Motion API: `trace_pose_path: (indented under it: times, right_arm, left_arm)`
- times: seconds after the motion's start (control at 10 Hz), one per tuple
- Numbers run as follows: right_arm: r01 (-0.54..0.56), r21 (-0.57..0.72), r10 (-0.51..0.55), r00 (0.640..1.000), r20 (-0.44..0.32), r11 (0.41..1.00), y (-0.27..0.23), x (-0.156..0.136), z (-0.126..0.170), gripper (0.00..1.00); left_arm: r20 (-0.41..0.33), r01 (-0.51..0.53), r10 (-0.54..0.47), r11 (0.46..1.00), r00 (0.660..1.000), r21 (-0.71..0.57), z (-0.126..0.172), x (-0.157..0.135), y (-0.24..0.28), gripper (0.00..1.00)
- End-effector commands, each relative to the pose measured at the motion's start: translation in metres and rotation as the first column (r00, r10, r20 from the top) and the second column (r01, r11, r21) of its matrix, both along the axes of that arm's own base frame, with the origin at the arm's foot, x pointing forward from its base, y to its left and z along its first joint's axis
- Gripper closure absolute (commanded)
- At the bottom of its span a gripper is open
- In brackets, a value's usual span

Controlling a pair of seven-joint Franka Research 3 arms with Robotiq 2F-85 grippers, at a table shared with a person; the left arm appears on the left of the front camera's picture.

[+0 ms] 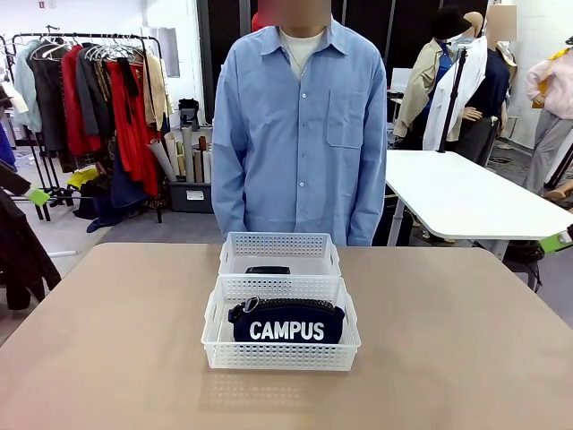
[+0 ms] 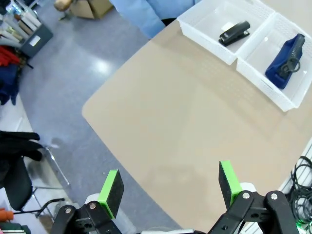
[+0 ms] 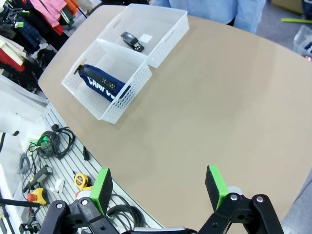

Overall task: Distribute items into two baskets.
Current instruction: Place the picked Stapler into the Organizing basket as instructed by the person.

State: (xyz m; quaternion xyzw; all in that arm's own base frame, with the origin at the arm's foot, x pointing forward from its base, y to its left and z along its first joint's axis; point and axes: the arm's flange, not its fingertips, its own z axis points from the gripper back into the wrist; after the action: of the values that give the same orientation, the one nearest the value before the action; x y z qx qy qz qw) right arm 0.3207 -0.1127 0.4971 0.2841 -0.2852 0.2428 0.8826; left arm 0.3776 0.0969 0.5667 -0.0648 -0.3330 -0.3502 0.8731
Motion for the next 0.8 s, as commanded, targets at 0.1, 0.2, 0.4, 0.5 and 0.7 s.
trace_pose_path:
  times: [0.1,0.2,0.4,0.5,0.7]
  right_arm:
    - [0.006,0.005,-0.006,1.000,0.001,1.000,-0.0001,0.0000,0.0017,0.00]
    - [0.006,0.005,-0.006,1.000,0.001,1.000,-0.0001,0.0000,0.0017,0.00]
    - [0.006,0.005,-0.006,1.000,0.001,1.000,-0.0001,0.0000,0.0017,0.00]
    - [0.006,0.005,-0.006,1.000,0.001,1.000,-0.0001,0.0000,0.0017,0.00]
    - [0.006,0.005,-0.006,1.000,0.001,1.000,-0.0001,0.0000,0.0017,0.00]
  left_arm:
    - [0.038,-0.023,0.024,0.999,0.999,-0.022,-0.0038,-0.0007,-0.0039,0.00]
    - [0.061,-0.001,0.001,1.000,0.998,-0.010,-0.0031,0.0013,-0.0038,0.00]
    - [0.014,0.000,0.000,1.000,1.000,-0.006,-0.0019,0.0010,-0.0015,0.00]
    - [0.014,0.000,0.000,1.000,1.000,-0.006,-0.0019,0.0010,-0.0015,0.00]
    - [0.014,0.000,0.000,1.000,1.000,-0.006,-0.0019,0.0010,-0.0015,0.00]
